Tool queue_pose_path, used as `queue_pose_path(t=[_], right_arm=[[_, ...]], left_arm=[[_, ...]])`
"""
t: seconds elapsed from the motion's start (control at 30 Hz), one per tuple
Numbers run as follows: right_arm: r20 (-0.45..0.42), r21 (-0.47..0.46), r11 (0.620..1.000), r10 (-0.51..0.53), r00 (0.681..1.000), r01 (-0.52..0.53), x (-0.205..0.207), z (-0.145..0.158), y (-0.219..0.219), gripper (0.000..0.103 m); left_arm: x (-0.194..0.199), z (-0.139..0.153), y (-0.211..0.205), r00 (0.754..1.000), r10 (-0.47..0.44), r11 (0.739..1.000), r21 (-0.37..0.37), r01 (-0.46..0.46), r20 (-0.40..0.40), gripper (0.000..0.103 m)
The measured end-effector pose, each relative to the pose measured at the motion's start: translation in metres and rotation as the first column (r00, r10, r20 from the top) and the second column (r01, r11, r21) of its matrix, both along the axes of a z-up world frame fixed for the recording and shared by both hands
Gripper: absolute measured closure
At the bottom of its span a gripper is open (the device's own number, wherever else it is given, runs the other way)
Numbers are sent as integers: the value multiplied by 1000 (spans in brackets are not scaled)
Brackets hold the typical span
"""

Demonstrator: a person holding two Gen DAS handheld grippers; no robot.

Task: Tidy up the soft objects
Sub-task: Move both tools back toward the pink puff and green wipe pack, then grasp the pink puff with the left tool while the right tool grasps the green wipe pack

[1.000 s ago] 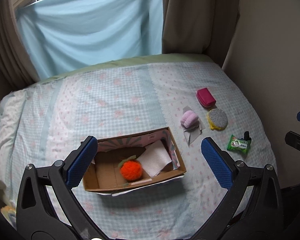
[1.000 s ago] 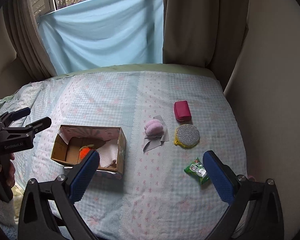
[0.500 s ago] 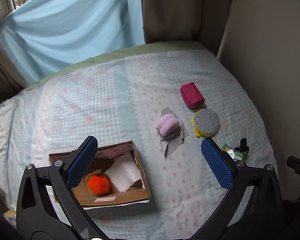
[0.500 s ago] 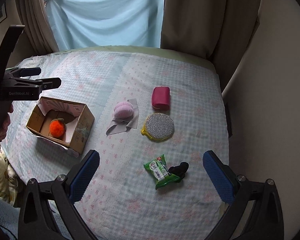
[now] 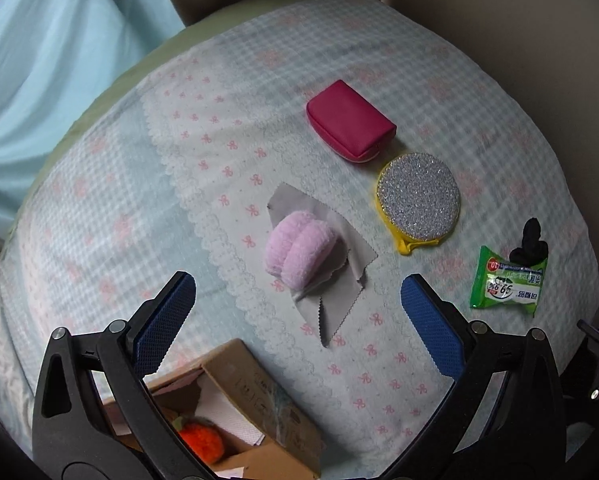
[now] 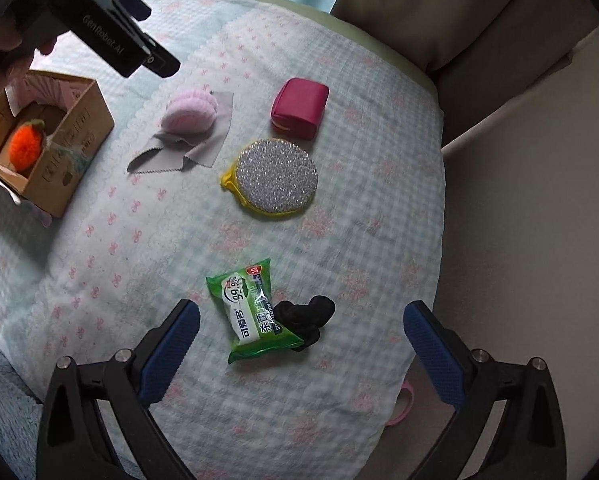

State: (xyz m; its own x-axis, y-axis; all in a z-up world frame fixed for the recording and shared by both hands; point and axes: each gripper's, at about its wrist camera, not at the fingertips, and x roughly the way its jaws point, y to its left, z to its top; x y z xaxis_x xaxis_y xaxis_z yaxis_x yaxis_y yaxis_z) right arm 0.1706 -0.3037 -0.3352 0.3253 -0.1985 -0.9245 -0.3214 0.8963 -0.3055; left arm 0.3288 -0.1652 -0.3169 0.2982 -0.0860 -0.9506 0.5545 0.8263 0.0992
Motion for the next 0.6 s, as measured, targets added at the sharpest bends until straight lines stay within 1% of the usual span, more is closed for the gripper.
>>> queue_pose_path(t=[0.1,0.17,0.2,0.27,0.3,0.37,0.5,0.6], right_arm=[[-63,-23,1000,0,998,-2,6,-35,3,4],[-101,-35,999,-2,995,-1,8,-56,6,8],[-119,-40,999,-4,993,-1,9,-65,7,11],[-152,-36,999,7,988,-13,10,-83,10,14],[-163,-37,999,16,987,-22,11,-91,12,15],[-190,-46,998,39,981,-49,13,-108,16,16],[-242,-46,995,73,968,-86,18,-133,19,26],[-254,-49,994,83,964,-99,23,-143,19,31]], left_arm=[[16,-37,-11,996,-77,996,48,79,-43,2],[24,-60,-15,990,-117,990,73,123,-77,6],[28,-72,-16,987,-131,987,86,139,-91,8],[35,-92,-18,981,-150,981,102,163,-122,12],[38,-101,-18,978,-157,979,107,172,-137,13],[43,-116,-18,974,-169,975,118,187,-150,14],[50,-134,-18,967,-192,970,120,213,-169,19],[54,-145,-18,961,-194,969,114,219,-199,23]])
